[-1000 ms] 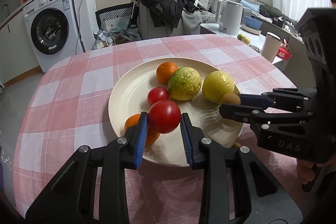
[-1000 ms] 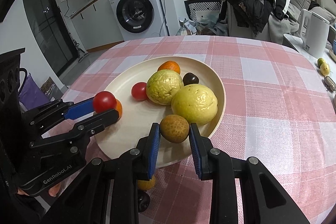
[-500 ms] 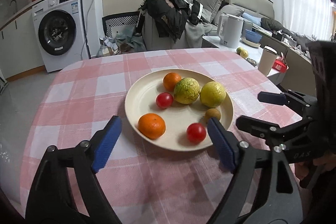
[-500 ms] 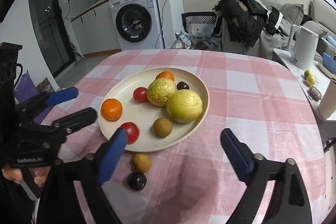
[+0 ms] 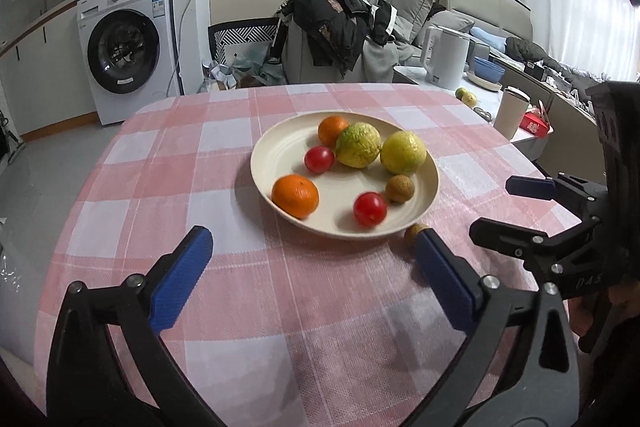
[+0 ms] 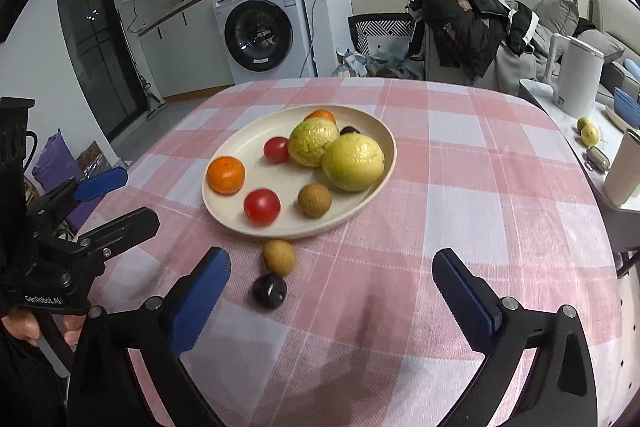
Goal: Organize fruits
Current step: 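Withdraw both tools from the plate toward the remaining fruits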
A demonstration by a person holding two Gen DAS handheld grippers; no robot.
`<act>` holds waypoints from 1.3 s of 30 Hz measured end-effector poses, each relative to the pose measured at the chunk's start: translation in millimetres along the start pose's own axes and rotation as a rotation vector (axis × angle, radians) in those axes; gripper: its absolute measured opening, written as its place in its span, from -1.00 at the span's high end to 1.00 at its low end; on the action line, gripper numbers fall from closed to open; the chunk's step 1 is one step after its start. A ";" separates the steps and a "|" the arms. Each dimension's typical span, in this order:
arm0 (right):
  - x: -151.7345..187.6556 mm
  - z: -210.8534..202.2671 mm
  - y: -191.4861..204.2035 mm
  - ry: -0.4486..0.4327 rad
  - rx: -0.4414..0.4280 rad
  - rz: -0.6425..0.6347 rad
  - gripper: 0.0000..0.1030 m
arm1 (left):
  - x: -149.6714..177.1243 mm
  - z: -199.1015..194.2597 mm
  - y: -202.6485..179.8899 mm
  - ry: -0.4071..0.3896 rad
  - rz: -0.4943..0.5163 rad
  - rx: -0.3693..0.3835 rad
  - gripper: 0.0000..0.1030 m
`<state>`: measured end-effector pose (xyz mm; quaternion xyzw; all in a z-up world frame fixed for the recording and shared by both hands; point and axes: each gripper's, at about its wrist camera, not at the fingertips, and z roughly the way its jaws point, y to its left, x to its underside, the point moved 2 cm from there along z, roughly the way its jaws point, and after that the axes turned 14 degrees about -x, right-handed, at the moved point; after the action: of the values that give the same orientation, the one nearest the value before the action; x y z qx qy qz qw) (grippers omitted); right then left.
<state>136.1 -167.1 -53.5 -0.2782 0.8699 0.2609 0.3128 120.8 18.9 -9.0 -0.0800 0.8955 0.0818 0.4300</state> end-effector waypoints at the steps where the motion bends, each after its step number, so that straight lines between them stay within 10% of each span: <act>1: 2.0 0.3 -0.2 0.007 0.005 -0.003 -1.00 | 2.7 -0.1 -0.3 0.001 -0.002 -0.001 -0.95; 27: 28.6 33.3 21.7 0.160 -0.026 -0.082 -0.96 | 19.0 7.2 -1.8 -0.012 -0.002 -0.010 -0.97; 39: 32.1 39.0 34.0 0.182 -0.106 -0.109 -0.19 | 19.1 7.6 -2.2 -0.014 0.005 -0.009 -0.98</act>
<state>108.8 -128.8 -92.1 -0.3637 0.8633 0.2628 0.2312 115.2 17.0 -28.9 -0.0790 0.8924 0.0875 0.4356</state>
